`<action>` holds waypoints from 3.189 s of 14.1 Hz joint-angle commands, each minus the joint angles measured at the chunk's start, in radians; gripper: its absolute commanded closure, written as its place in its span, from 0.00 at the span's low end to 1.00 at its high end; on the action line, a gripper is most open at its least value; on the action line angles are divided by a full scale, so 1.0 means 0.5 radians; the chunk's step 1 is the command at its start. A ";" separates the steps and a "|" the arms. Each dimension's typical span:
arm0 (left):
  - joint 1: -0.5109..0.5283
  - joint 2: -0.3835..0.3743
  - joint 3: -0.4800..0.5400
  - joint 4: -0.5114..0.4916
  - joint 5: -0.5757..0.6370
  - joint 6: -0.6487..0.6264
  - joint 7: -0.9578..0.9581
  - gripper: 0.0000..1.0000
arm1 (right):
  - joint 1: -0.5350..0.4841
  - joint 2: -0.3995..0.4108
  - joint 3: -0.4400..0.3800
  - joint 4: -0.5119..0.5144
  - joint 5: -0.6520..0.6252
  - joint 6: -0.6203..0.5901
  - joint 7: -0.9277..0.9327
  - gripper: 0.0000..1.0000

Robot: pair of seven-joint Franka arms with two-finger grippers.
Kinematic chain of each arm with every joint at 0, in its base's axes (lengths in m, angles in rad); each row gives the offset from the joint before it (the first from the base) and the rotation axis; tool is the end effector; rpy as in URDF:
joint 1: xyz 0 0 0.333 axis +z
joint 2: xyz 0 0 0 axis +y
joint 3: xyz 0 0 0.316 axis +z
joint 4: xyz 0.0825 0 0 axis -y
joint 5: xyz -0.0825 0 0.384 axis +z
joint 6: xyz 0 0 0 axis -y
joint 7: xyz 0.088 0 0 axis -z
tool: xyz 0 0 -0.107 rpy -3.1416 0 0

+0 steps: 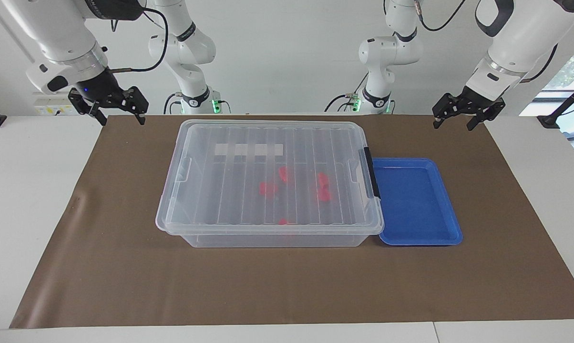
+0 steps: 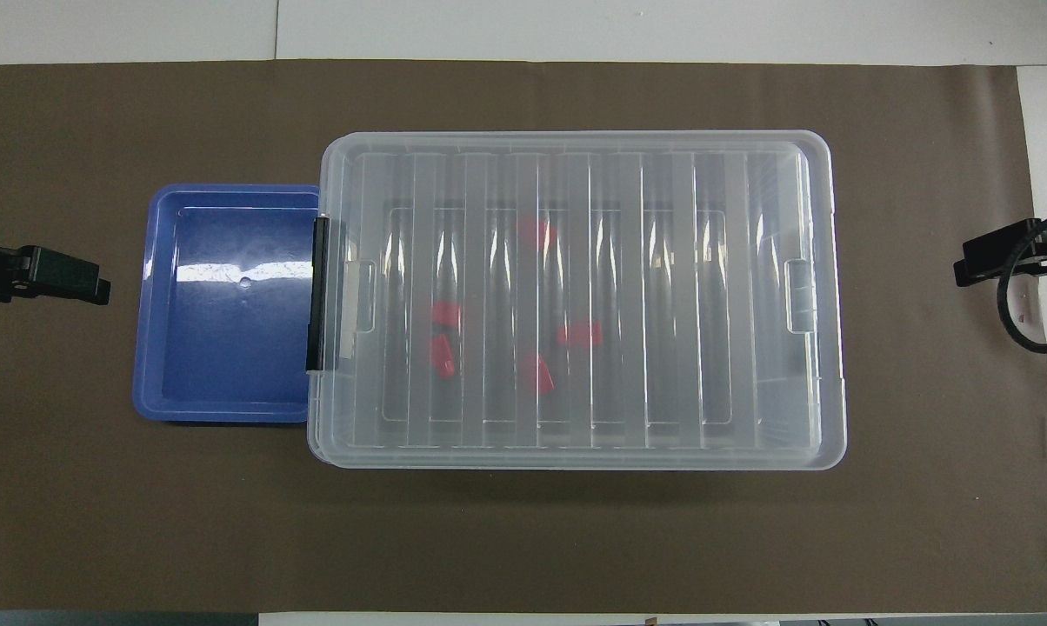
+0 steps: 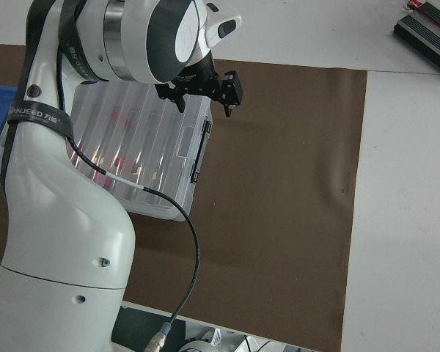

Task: Place red block in blue tray from box

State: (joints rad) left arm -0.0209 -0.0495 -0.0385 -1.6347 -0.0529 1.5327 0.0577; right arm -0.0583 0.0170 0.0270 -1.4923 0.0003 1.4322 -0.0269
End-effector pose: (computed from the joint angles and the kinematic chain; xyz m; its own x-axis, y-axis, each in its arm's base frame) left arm 0.5329 -0.0380 0.6183 0.9917 -0.1185 -0.0494 -0.1159 -0.9918 0.0539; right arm 0.5453 -0.0172 0.6400 0.9970 -0.0042 -0.0770 -0.0045 -1.0000 -0.0028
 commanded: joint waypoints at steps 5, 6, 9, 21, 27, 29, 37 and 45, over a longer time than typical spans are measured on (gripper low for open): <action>-0.020 -0.015 0.022 -0.016 0.029 -0.022 0.013 0.00 | -0.018 -0.013 0.004 0.003 0.030 -0.017 -0.004 0.00; -0.020 -0.015 0.022 -0.016 0.029 -0.022 0.013 0.00 | -0.018 -0.013 0.004 0.000 0.030 -0.017 -0.001 0.00; -0.020 -0.015 0.022 -0.016 0.029 -0.022 0.013 0.00 | -0.015 -0.019 0.017 -0.010 0.027 -0.039 -0.004 0.00; -0.020 -0.015 0.022 -0.016 0.029 -0.022 0.013 0.00 | -0.015 -0.108 0.160 -0.439 0.027 0.513 0.185 0.00; -0.020 -0.015 0.022 -0.016 0.029 -0.022 0.013 0.00 | -0.015 0.043 0.253 -0.518 0.024 0.684 0.309 0.00; -0.020 -0.015 0.022 -0.016 0.029 -0.022 0.013 0.00 | -0.015 0.031 0.253 -0.638 0.027 0.792 0.293 0.00; -0.020 -0.015 0.022 -0.016 0.029 -0.022 0.013 0.00 | -0.028 0.024 0.238 -0.844 0.024 0.933 0.257 0.00; -0.020 -0.015 0.022 -0.016 0.029 -0.022 0.013 0.00 | -0.040 0.012 0.149 -0.952 0.015 1.035 0.174 0.00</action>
State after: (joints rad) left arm -0.0209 -0.0495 -0.0385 -1.6347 -0.0529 1.5326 0.0577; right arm -0.0648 0.0500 0.1014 -1.9317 0.0005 1.9254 0.0862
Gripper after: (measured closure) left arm 0.000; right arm 0.000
